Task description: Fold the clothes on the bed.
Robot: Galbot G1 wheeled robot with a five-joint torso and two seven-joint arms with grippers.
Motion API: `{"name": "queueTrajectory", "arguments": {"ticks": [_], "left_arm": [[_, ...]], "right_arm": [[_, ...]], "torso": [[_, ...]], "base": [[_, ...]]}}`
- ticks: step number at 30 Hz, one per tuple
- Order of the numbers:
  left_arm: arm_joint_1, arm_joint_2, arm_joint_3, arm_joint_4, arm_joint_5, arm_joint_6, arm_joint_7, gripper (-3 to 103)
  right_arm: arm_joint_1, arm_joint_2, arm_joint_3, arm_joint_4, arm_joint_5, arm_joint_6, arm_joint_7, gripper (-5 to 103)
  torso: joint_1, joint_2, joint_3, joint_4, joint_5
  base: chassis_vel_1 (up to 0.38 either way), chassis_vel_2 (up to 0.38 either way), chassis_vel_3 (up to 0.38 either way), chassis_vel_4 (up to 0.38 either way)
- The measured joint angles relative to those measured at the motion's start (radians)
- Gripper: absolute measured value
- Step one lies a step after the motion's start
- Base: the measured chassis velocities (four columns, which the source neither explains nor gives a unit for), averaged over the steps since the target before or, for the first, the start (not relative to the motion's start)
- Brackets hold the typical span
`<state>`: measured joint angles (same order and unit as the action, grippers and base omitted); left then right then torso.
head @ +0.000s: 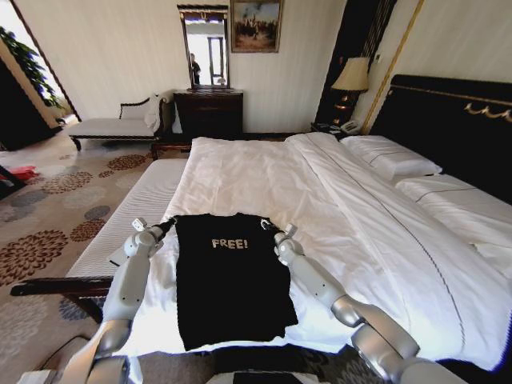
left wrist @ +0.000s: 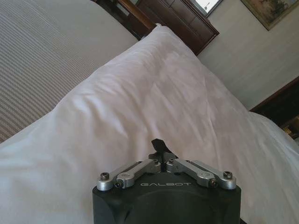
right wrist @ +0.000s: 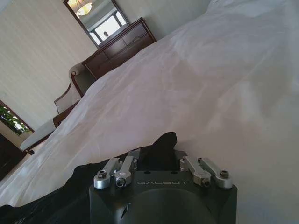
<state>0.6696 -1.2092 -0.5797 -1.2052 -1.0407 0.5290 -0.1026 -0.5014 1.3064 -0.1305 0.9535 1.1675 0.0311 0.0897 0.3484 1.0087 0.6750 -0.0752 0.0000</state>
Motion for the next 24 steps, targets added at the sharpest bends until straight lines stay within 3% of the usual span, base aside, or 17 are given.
{"name": "queueTrajectory", "arguments": {"ticks": [2,4,7,10,24], "left_arm": [[0.0,-0.002,0.0,0.001,0.004,-0.002,0.0,0],[0.0,-0.002,0.0,0.001,0.005,-0.003,0.0,0],[-0.003,-0.003,0.0,0.002,0.006,-0.004,0.0,0],[-0.007,-0.001,-0.001,0.001,0.004,-0.007,0.0,0],[-0.125,0.047,0.021,0.045,-0.047,-0.045,-0.019,0]], "right_arm": [[0.0,0.002,0.003,-0.003,-0.001,0.006,-0.002,28],[0.0,0.003,0.004,-0.003,-0.001,0.009,-0.003,28],[0.003,0.003,0.001,-0.007,-0.005,0.043,-0.011,12],[0.009,0.004,-0.002,-0.011,-0.01,0.073,-0.019,3],[0.135,0.007,-0.014,0.022,0.06,0.132,-0.012,0]], "torso": [[0.0,0.0,0.0,0.0,0.0],[0.0,0.0,0.0,0.0001,0.0],[0.0,0.0,0.0,0.0,0.0],[0.0,0.0,0.0,0.0,0.0],[0.0,0.0,0.0,0.0002,-0.0001]], "base": [[0.0,0.0,0.0,0.0],[0.0,0.0,0.0,0.0],[0.0,0.0,0.0,0.0],[0.0,0.0,0.0,0.0],[0.0,0.0,0.0,0.0]]}}
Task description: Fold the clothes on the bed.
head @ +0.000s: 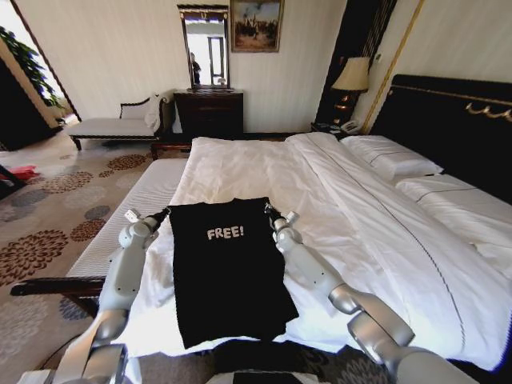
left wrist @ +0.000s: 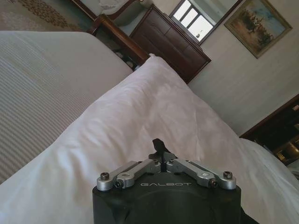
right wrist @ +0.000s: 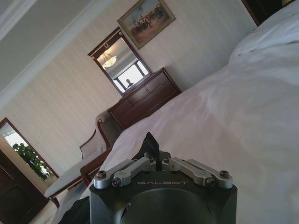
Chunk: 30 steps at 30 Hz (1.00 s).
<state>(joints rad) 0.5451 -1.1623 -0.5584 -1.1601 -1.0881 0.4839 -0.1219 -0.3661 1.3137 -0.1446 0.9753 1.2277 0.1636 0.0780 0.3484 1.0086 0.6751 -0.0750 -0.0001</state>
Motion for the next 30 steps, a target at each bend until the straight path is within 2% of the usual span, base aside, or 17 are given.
{"name": "queueTrajectory", "arguments": {"ticks": [11,17,23,25,27,28,30], "left_arm": [[-0.17,0.041,0.058,0.079,-0.026,-0.005,0.011,0],[-0.175,0.059,0.071,0.066,-0.043,-0.002,0.012,0],[0.024,0.088,0.043,-0.121,-0.076,0.008,0.003,0],[0.055,0.094,0.035,-0.157,-0.082,0.009,0.002,0],[0.148,0.112,0.005,-0.26,-0.107,0.011,-0.003,0],[0.148,0.112,0.005,-0.26,-0.107,0.011,-0.003,0],[0.249,0.134,-0.036,-0.363,-0.142,0.018,-0.009,0]], "right_arm": [[0.14,0.001,-0.027,-0.001,0.037,-0.004,0.032,0],[0.147,-0.012,-0.052,0.007,0.036,-0.007,0.037,0],[0.04,-0.067,-0.071,0.111,0.021,-0.006,0.051,0],[0.017,-0.079,-0.071,0.14,0.021,-0.006,0.06,0],[-0.038,-0.121,-0.072,0.221,0.024,-0.006,0.098,0],[-0.038,-0.121,-0.072,0.221,0.024,-0.006,0.098,0],[-0.096,-0.192,-0.072,0.327,0.027,-0.006,0.146,0]], "torso": [[0.0,0.0,0.0,-0.0002,0.0],[0.0,0.0,0.0,-0.0004,0.0002],[0.0,0.0,0.0,0.0,-0.0001],[0.0,0.0,0.0,-0.0001,0.0],[0.0,0.0,0.0,0.0,0.0005],[0.0,0.0,0.0,0.0,0.0005],[0.0,0.0,0.0,-0.0003,0.0003]], "base": [[0.0,0.0,0.0,0.0],[0.0,0.0,0.0,0.0],[0.0,0.0,0.0,0.0],[0.0,0.0,0.0,0.0],[0.0,0.0,0.0,0.0],[0.0,0.0,0.0,0.0],[0.0,0.0,0.0,0.0]]}}
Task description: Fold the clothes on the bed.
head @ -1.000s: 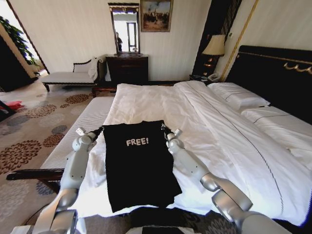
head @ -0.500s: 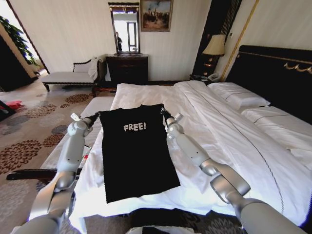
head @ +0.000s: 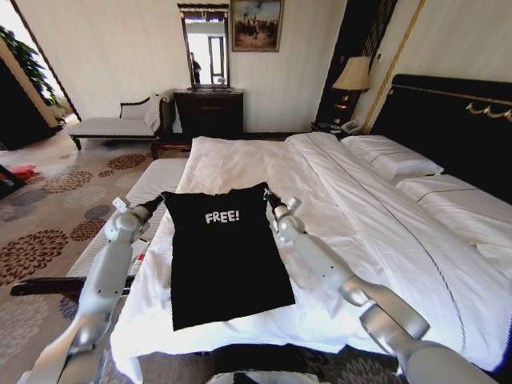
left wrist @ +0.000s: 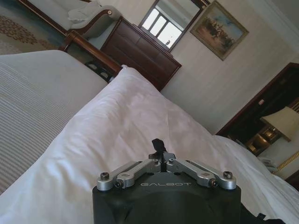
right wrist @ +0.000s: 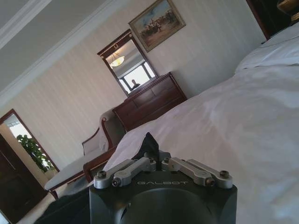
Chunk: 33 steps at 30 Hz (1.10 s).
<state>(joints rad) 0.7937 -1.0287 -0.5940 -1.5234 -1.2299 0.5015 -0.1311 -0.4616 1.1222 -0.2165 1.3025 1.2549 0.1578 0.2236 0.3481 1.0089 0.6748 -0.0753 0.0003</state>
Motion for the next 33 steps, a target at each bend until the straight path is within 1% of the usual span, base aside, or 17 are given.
{"name": "queueTrajectory", "arguments": {"ticks": [2,4,5,7,8,9,10,14,15,16,18,19,23,25,28,30,33], "left_arm": [[0.099,0.019,-0.052,-0.087,-0.034,0.004,-0.008,0],[0.176,0.033,-0.094,-0.154,-0.062,0.009,-0.017,0],[0.176,0.033,-0.094,-0.154,-0.062,0.009,-0.017,0],[0.261,0.047,-0.139,-0.228,-0.085,0.014,-0.025,0],[0.335,0.055,-0.172,-0.289,-0.092,0.018,-0.026,0],[0.382,0.056,-0.189,-0.321,-0.093,0.019,-0.026,0],[0.382,0.056,-0.189,-0.321,-0.093,0.019,-0.026,0],[0.57,0.037,-0.237,-0.416,-0.059,0.02,-0.02,0],[0.609,0.03,-0.243,-0.431,-0.044,0.02,-0.017,0],[0.609,0.03,-0.243,-0.431,-0.044,0.02,-0.017,0],[0.678,0.015,-0.254,-0.458,-0.008,0.02,-0.008,0],[0.678,0.015,-0.254,-0.458,-0.008,0.02,-0.008,0],[0.76,-0.01,-0.262,-0.508,0.035,0.034,-0.006,0],[0.767,-0.012,-0.262,-0.515,0.042,0.036,-0.005,0],[0.819,-0.014,-0.267,-0.552,0.095,0.041,0.0,0],[0.832,-0.013,-0.269,-0.559,0.107,0.042,0.004,0],[0.871,-0.01,-0.27,-0.571,0.151,0.044,0.02,0]], "right_arm": [[-0.049,-0.068,0.003,0.096,0.01,0.0,0.04,0],[-0.091,-0.115,0.011,0.171,0.017,0.0,0.069,0],[-0.091,-0.115,0.011,0.171,0.017,0.0,0.069,0],[-0.135,-0.151,0.026,0.236,0.017,0.0,0.087,0],[-0.179,-0.175,0.047,0.288,0.018,0.0,0.1,0],[-0.209,-0.188,0.062,0.315,0.018,-0.001,0.103,0],[-0.209,-0.188,0.062,0.315,0.018,-0.001,0.103,0],[-0.37,-0.234,0.134,0.406,0.007,-0.002,0.104,0],[-0.408,-0.24,0.15,0.424,0.002,-0.002,0.104,0],[-0.408,-0.24,0.15,0.424,0.002,-0.002,0.104,0],[-0.483,-0.246,0.181,0.456,-0.022,-0.002,0.101,0],[-0.483,-0.246,0.181,0.456,-0.022,-0.002,0.101,0],[-0.58,-0.238,0.224,0.497,-0.065,0.0,0.099,0],[-0.587,-0.238,0.227,0.501,-0.068,0.001,0.099,0],[-0.65,-0.241,0.248,0.529,-0.092,0.005,0.098,0],[-0.667,-0.243,0.253,0.535,-0.099,0.007,0.097,0],[-0.717,-0.248,0.269,0.541,-0.113,0.011,0.084,0]], "torso": [[0.0,0.0,0.0,-0.0003,-0.0003],[0.0,0.0,0.0,0.0,-0.0002],[0.0,0.0,0.0,0.0,-0.0002],[0.0,0.0,0.0,0.0001,0.0],[0.0,0.0,0.0,0.0002,0.0],[0.0,0.0,0.0,0.0004,0.0001],[0.0,0.0,0.0,0.0004,0.0001],[0.0,0.0,0.0,0.0,0.0],[0.0,0.0,0.0,0.0,-0.0002],[0.0,0.0,0.0,0.0,-0.0002],[0.0,0.0,0.0,-0.0001,0.0],[0.0,0.0,0.0,-0.0001,0.0],[0.0,0.0,0.0,0.0001,-0.0002],[0.0,0.0,0.0,0.0001,-0.0002],[0.0,0.0,0.0,0.0,-0.0001],[0.0,0.0,0.0,0.0001,-0.0001],[0.0,0.0,0.0,0.0001,-0.0002]], "base": [[0.0,0.0,0.0,0.0],[0.0,0.0,0.0,0.0],[0.0,0.0,0.0,0.0],[0.0,0.0,0.0,0.0],[0.0,0.0,0.0,0.0],[0.0,0.0,0.0,0.0],[0.0,0.0,0.0,0.0],[0.0,0.0,0.0,0.0],[0.0,0.0,0.0,0.0],[0.0,0.0,0.0,0.0],[0.0,0.0,0.0,0.0],[0.0,0.0,0.0,0.0],[0.0,0.0,0.0,0.0],[0.0,0.0,0.0,0.0],[0.0,0.0,0.0,0.0],[0.0,0.0,0.0,0.0],[0.0,0.0,0.0,0.0]]}}
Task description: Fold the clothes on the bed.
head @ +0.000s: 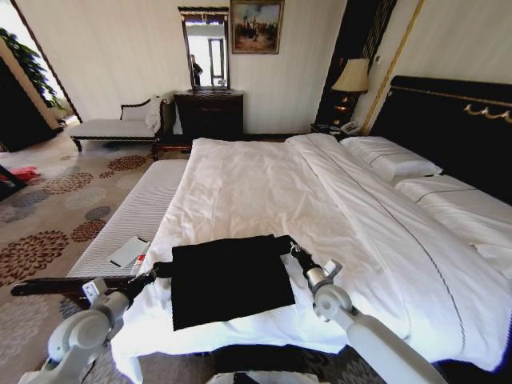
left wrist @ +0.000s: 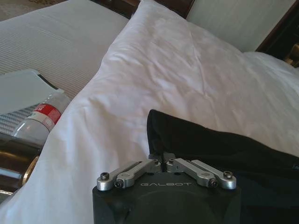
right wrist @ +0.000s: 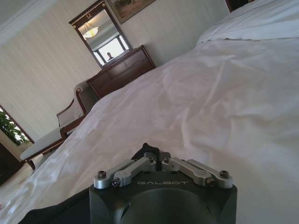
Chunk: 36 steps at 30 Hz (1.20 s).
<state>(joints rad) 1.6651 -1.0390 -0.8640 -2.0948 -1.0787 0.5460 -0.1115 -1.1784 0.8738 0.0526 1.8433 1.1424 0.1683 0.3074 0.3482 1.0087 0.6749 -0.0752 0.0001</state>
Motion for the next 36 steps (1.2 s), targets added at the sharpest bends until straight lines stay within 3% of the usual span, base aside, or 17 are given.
{"name": "queueTrajectory", "arguments": {"ticks": [7,16,28,36], "left_arm": [[0.025,0.006,0.002,-0.008,0.033,0.029,0.023,0],[0.03,0.023,-0.012,-0.028,-0.003,0.056,0.033,0],[0.048,0.028,-0.063,-0.156,-0.049,0.061,0.045,0],[0.07,0.043,-0.07,-0.157,-0.022,0.066,0.05,0]], "right_arm": [[-0.075,-0.005,0.042,0.006,-0.007,0.001,-0.011,0],[-0.142,-0.004,0.08,0.037,-0.017,0.0,-0.011,0],[-0.15,0.014,0.118,0.072,-0.027,-0.001,-0.003,0],[-0.201,0.022,0.135,0.071,-0.056,-0.001,-0.01,0]], "torso": [[0.0,0.0,0.0,0.0001,0.0],[0.0,0.0,0.0,0.0001,-0.0002],[0.0,0.0,0.0,0.0001,0.0],[0.0,0.0,0.0,-0.0002,0.0]], "base": [[0.0,0.0,0.0,0.0],[0.0,0.0,0.0,0.0],[0.0,0.0,0.0,0.0],[0.0,0.0,0.0,0.0]]}}
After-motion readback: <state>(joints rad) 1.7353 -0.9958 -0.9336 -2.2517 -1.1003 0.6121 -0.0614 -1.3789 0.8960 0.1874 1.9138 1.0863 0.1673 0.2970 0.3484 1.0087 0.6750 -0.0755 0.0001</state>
